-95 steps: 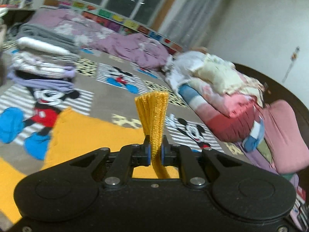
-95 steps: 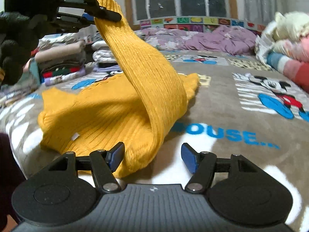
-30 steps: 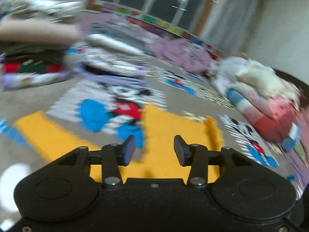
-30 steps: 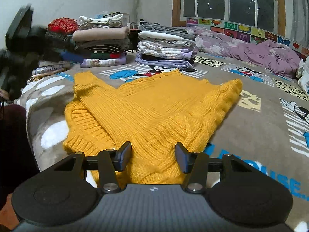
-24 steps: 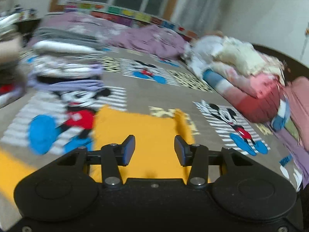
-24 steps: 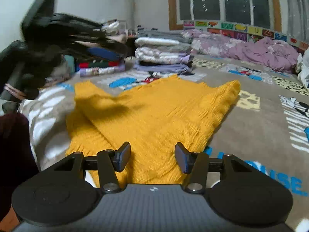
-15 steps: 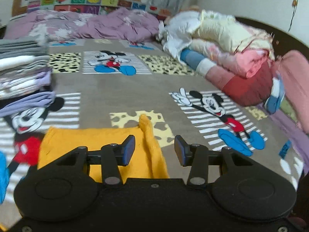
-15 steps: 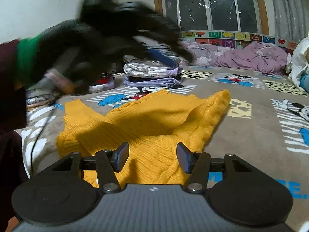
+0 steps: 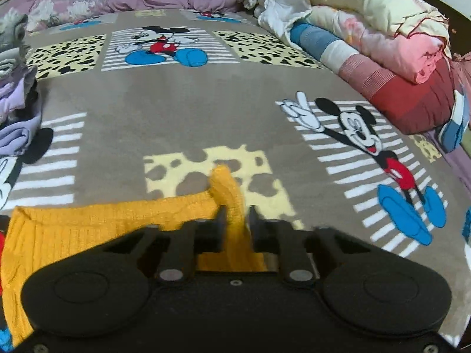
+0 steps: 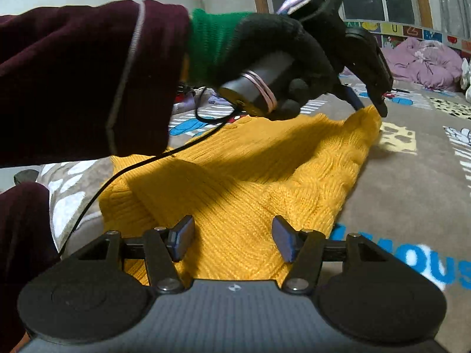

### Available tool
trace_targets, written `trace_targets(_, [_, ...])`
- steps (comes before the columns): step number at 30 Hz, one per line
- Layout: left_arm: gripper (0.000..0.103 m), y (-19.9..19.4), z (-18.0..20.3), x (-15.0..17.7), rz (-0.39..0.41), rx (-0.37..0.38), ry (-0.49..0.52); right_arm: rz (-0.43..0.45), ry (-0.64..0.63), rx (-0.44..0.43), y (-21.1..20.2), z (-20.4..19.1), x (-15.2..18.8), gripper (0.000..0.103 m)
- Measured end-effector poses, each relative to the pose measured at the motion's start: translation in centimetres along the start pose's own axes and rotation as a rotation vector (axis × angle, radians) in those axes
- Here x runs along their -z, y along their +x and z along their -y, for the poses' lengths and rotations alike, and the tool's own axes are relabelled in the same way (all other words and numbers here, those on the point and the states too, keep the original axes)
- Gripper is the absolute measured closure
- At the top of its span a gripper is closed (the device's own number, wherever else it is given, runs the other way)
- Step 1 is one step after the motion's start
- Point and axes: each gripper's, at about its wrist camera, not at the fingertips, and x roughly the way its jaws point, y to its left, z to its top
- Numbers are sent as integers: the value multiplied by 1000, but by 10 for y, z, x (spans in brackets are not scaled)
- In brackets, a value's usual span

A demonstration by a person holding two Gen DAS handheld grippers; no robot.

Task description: Fold clothes

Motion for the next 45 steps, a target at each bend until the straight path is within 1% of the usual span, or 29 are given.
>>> trace_targets(2, [95, -5, -19, 5, 39, 46, -85, -2, 10, -8, 0, 1, 0, 43])
trace_targets(3, [95, -5, -27, 8, 48, 41, -115, -2, 14, -12, -1, 1, 0, 43])
trace_targets(4, [96, -1, -38, 13, 41, 21, -146, -3, 21, -17, -1, 2, 0, 43])
trace_targets(5, [96, 1, -45, 17, 39, 26, -172, -3, 27, -23, -2, 3, -1, 43])
trace_targets(6, [96, 3, -51, 22, 41, 39, -196, -4, 32, -29, -2, 4, -1, 43])
trace_targets(9, [96, 4, -57, 26, 51, 57, -219, -5, 41, -42, -2, 5, 0, 43])
trace_targets(11, [96, 9, -50, 24, 38, 22, -163, -6, 47, -49, -2, 6, 0, 43])
trace_targets(12, [93, 12, -47, 23, 30, 2, -131, -6, 51, -51, -2, 6, 0, 43])
trace_targets(15, [91, 16, -32, 19, 10, -56, -29, -7, 54, -53, -2, 6, -2, 43])
trace_targets(19, [88, 11, -20, 18, 3, -124, 104, -9, 54, -52, -1, 5, -1, 43])
trace_targets(21, [88, -2, -17, 17, 45, -124, 121, -9, 52, -47, -1, 4, -1, 43])
trace_targets(23, [88, -19, -15, 17, 96, -89, 123, -8, 52, -42, -1, 4, -1, 42])
trace_targets(25, [88, -32, -11, 17, 123, -87, 142, -7, 51, -36, 0, 3, -1, 42])
trace_targets(27, [88, -34, -6, 21, 108, -66, 170, -7, 53, -32, 1, 2, -1, 42])
trace_targets(30, [88, -19, 3, 30, 56, -84, 244, -9, 55, -30, 3, 1, -2, 40])
trace_targets(34, [88, 14, 4, 37, 18, -94, 265, -8, 57, -32, 3, 1, -2, 39])
trace_targets(36, [87, 19, 5, 39, 20, -97, 277, -9, 60, -36, 4, 1, -2, 38])
trace_targets(41, [87, 14, 8, 37, -2, -106, 298, -17, 41, -33, 9, -3, -2, 33])
trace_targets(45, [86, -11, 21, 58, 0, -82, 346, -18, 38, -31, 10, -4, -3, 33])
